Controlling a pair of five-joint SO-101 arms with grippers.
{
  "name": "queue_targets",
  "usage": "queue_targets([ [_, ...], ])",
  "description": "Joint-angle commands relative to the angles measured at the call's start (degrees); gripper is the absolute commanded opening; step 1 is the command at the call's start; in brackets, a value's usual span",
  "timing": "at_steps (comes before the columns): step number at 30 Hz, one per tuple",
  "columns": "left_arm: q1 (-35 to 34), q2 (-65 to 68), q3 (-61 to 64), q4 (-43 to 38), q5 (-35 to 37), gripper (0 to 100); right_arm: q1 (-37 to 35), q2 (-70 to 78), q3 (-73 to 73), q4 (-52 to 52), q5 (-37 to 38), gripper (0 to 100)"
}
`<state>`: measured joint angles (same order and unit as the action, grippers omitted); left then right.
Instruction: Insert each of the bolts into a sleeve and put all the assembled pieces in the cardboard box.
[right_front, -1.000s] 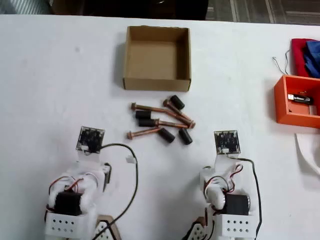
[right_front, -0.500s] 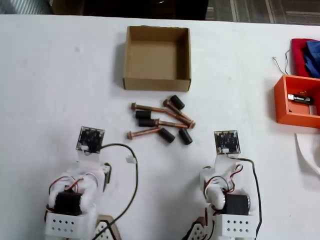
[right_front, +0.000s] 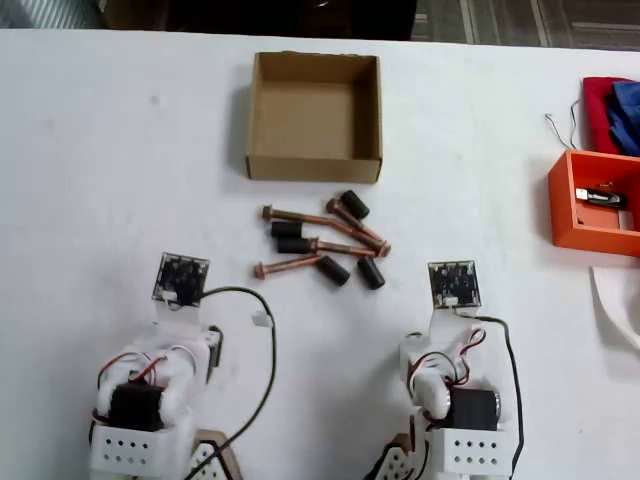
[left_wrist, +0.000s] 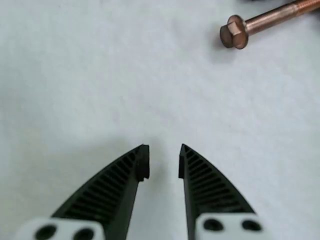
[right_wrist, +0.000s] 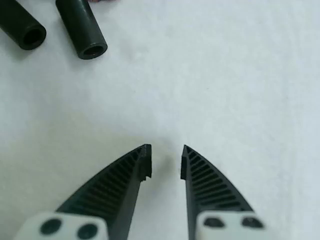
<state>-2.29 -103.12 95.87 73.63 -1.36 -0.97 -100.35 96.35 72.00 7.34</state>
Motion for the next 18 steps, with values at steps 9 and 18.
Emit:
queue_targets([
  [9, 0.5, -0.9, 1.2, -0.2, 0.4, 12, -0.7, 0.3, 0.5, -0.8, 0.1, 10.0],
  [18, 0.5, -0.9, 1.2, -0.2, 0.4, 12, -0.7, 0.3, 0.5, -1.0, 0.3, 10.1],
])
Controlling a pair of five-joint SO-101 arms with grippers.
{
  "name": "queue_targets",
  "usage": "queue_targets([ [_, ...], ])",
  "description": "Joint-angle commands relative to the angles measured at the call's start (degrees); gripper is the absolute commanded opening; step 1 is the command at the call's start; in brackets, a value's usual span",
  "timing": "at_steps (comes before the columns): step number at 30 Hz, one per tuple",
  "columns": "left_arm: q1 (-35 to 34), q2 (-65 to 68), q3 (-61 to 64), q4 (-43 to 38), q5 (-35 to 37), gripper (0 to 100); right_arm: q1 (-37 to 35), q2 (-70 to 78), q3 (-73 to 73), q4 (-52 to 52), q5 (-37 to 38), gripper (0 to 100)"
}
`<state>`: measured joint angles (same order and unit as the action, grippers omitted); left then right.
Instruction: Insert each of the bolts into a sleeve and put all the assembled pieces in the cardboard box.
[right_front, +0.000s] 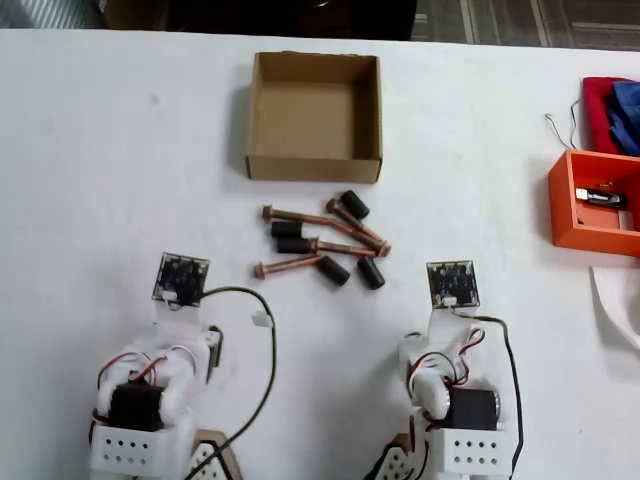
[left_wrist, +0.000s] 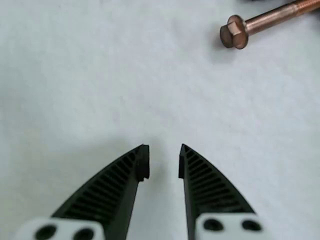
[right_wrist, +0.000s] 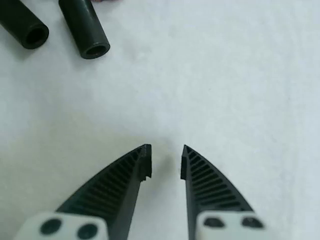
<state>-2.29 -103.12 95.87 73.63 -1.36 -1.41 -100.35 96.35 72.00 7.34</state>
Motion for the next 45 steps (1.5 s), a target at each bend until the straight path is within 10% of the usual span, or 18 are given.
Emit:
queue_targets([
  [1, 0.5, -0.9, 1.2, -0.2, 0.4, 12, -0.5, 0.3, 0.6, -2.0, 0.4, 10.1],
  [17, 0.5, -0.9, 1.2, -0.2, 0.4, 12, 3.5, 0.3, -6.0, -28.4, 3.9, 9.9],
  [27, 0.5, -0.9, 1.2, -0.2, 0.4, 12, -2.6, 5.6, -41.4, -11.7, 14.9, 9.8],
  [37, 0.5, -0.9, 1.2, -0.2, 0.4, 12, -3.6, 51.6, -79.1, 14.4, 19.3, 9.8],
  [45, 0.5, -0.9, 1.2, -0.2, 0.4, 12, -8.7, 69.1, -77.3, 16.5, 21.3, 10.1],
])
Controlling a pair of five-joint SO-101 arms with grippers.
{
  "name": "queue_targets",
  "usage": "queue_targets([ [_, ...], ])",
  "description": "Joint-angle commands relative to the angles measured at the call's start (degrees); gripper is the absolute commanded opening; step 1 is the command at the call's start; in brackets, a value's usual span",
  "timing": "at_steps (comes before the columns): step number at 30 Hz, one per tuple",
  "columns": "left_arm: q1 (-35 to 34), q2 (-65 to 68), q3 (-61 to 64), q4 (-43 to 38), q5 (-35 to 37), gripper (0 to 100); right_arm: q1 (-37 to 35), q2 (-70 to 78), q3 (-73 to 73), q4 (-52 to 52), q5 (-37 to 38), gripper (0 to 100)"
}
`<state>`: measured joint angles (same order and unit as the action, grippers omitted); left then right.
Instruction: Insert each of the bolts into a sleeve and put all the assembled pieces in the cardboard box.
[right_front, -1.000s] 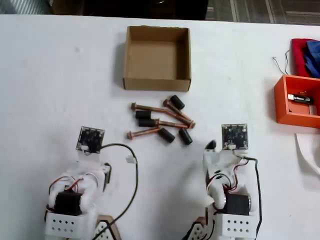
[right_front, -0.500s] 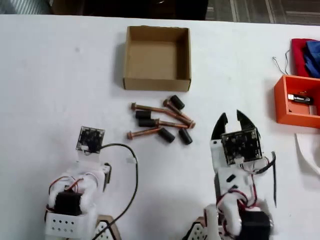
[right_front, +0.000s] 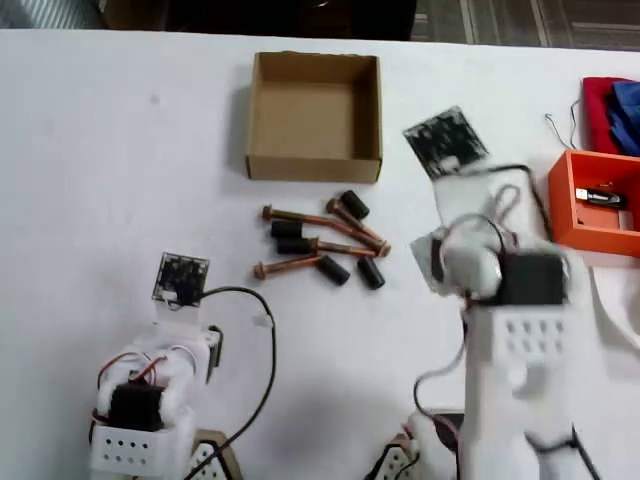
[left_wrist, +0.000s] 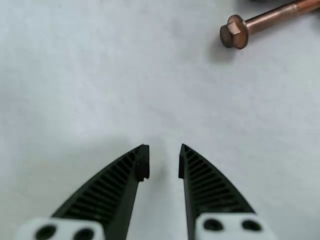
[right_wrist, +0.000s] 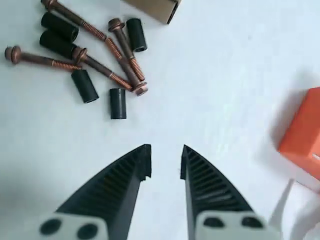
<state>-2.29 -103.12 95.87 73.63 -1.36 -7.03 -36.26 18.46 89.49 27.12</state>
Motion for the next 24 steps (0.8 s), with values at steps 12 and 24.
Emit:
queue_targets([
  [12, 0.5, -0.9, 1.2, -0.2, 0.4, 12, -12.2, 35.0, 6.2, -17.9, 3.0, 10.2],
  [24, 0.5, -0.9, 1.2, -0.2, 0.4, 12, -10.5, 46.9, -4.2, -18.4, 3.0, 15.6],
])
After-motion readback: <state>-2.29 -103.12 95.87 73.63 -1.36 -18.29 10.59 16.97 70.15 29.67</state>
